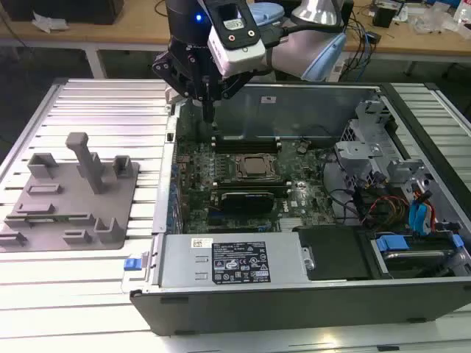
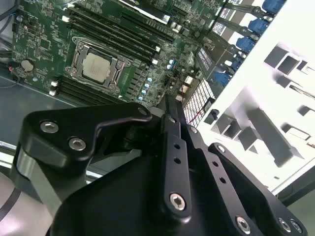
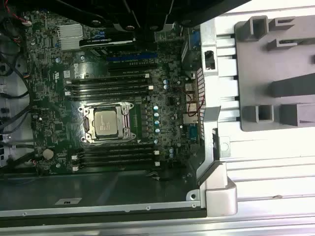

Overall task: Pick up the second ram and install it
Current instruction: 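Reach for the second ram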

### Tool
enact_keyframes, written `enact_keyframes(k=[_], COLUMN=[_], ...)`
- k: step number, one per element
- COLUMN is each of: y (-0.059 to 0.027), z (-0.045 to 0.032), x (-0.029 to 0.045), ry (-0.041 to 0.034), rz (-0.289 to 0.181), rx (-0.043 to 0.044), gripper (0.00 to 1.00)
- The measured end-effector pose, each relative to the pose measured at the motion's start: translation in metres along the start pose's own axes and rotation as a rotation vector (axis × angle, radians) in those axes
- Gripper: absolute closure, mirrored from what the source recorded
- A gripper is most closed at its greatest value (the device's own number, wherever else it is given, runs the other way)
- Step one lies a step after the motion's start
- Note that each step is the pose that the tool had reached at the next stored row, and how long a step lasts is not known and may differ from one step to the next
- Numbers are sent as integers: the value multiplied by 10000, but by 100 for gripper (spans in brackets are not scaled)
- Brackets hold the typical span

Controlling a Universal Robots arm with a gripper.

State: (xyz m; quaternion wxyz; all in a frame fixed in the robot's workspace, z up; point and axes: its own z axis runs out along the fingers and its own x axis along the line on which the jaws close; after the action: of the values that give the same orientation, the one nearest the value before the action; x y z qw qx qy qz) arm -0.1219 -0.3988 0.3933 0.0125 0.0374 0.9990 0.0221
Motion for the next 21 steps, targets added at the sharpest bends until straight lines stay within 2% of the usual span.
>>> enact_keyframes(k=[12,16,17,21], y=[0,-5,-10,-17], z=[1,-1,-2,-2], x=[2,68,132,224], ry=[-1,0,0,0], rz=[-1,1,0,1], rx=[-1,0,0,0], gripper=[92,92,92,92])
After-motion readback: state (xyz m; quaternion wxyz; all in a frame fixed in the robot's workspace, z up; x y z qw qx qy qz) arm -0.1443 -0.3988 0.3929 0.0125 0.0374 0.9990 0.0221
